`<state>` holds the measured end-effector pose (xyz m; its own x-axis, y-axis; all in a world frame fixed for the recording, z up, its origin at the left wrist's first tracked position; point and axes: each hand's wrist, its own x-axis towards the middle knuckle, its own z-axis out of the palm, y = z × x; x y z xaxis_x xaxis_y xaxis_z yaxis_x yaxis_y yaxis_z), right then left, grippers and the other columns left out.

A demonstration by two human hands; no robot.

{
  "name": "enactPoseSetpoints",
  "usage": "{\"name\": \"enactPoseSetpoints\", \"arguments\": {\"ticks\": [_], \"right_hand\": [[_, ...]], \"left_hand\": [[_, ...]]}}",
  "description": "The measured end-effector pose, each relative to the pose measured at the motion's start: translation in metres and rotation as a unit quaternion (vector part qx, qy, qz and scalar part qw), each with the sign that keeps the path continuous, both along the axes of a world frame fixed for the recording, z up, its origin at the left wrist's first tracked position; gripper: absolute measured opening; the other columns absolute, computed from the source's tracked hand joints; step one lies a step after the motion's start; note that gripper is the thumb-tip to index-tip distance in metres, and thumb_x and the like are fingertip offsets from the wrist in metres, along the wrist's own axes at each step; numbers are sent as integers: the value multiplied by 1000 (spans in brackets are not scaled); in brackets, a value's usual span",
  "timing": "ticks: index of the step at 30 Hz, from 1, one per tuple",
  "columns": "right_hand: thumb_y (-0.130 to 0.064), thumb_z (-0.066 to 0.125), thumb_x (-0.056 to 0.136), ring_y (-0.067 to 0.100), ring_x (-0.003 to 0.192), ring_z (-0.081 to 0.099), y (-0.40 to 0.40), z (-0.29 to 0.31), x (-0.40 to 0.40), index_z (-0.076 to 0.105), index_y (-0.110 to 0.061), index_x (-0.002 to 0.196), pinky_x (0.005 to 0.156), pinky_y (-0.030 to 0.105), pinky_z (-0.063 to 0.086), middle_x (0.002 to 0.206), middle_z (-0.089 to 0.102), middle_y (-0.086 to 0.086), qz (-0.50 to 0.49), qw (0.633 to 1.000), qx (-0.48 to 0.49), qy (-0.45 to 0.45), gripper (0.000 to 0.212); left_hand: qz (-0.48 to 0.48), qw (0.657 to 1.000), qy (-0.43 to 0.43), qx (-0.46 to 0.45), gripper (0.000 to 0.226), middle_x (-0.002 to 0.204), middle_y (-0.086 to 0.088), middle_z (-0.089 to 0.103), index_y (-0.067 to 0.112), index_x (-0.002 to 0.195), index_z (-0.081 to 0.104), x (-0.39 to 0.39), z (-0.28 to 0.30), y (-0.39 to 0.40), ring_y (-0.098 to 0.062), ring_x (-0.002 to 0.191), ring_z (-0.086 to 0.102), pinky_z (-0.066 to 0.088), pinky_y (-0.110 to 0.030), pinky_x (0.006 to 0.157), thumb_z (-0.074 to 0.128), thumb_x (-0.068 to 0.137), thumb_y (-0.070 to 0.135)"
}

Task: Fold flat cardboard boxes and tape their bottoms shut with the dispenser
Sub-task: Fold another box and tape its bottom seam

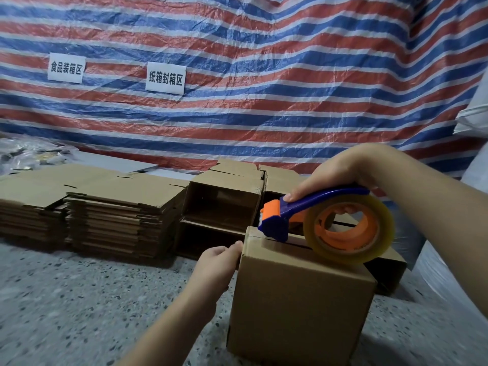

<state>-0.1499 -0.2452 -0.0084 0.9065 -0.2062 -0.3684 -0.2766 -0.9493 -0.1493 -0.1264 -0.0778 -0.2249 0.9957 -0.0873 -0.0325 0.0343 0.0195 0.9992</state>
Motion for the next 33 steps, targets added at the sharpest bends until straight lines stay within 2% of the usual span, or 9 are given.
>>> {"name": "enactPoseSetpoints", "arguments": {"ticks": [2, 10, 15, 16, 18, 20, 22, 26, 33], "right_hand": [[-63, 65, 83, 10, 49, 67, 0, 0, 0, 64, -13, 104, 45, 19, 51, 66, 73, 2, 0, 1000, 2, 0, 54], [-64, 65, 82, 10, 51, 67, -1, 0, 0, 64, -14, 103, 46, 19, 52, 68, 74, 2, 2, 1000, 6, 1, 55], [-64, 66, 80, 10, 51, 68, 0, 0, 0, 65, -14, 103, 46, 20, 52, 69, 74, 2, 1, 1000, 8, 6, 56], [-65, 66, 80, 10, 51, 68, -1, 0, 0, 65, -14, 103, 46, 20, 52, 69, 74, 3, 1, 1000, 8, 6, 56], [-65, 66, 81, 11, 51, 68, -1, 0, 0, 64, -14, 104, 46, 20, 51, 69, 74, 3, 2, 1000, 7, 4, 56], [-64, 65, 82, 10, 50, 67, -1, 0, 0, 64, -13, 103, 45, 19, 51, 67, 74, 2, 2, 1000, 8, 2, 55], [-64, 65, 82, 11, 48, 66, 0, 0, 0, 64, -13, 102, 44, 19, 50, 66, 73, 2, 1, 1000, 7, 2, 55], [-64, 64, 83, 10, 48, 65, 2, 0, -1, 64, -13, 103, 43, 19, 50, 66, 72, 3, -1, 1000, 4, 5, 55], [-63, 65, 81, 10, 47, 65, -1, 0, 0, 63, -13, 105, 42, 19, 49, 64, 72, 3, -1, 1000, 14, 6, 55]], "left_hand": [[7, 1000, -10, 6, 36, 56, 5, 51, 13, 81, 63, -2, 2, 0, -6, 48, 44, 35, -25, 57, 55, 96, 45], [32, 993, -89, 67, 50, 74, -7, 56, 4, 81, 62, -6, -1, 4, -17, 68, 52, 44, -35, 67, 49, 97, 49], [104, 953, -176, 224, 49, 66, 7, 56, 19, 73, 59, -15, 3, 8, -7, 61, 52, 37, -24, 57, 35, 101, 51], [116, 947, -206, 219, 45, 77, 13, 60, 28, 79, 60, -19, 4, 9, -1, 69, 54, 40, -22, 61, 30, 103, 50], [121, 947, -260, 147, 45, 119, 24, 55, 38, 121, 58, -28, 6, 10, 9, 107, 51, 41, -18, 91, 20, 102, 53], [89, 942, -303, 111, 60, 138, 33, 34, 40, 148, 33, -35, 6, 9, 24, 124, 31, 27, -11, 104, 19, 94, 62], [34, 943, -309, 120, 65, 142, 38, 26, 44, 150, 24, -44, 5, 4, 32, 123, 22, 24, -6, 102, 24, 90, 70], [16, 951, -276, 135, 61, 151, 21, 37, 39, 152, 28, -55, 3, -6, 5, 134, 35, 35, -27, 113, 40, 95, 57], [5, 961, -234, 145, 56, 146, 16, 44, 40, 152, 25, -58, 8, -9, 3, 115, 41, 37, -21, 94, 36, 99, 53]]}}
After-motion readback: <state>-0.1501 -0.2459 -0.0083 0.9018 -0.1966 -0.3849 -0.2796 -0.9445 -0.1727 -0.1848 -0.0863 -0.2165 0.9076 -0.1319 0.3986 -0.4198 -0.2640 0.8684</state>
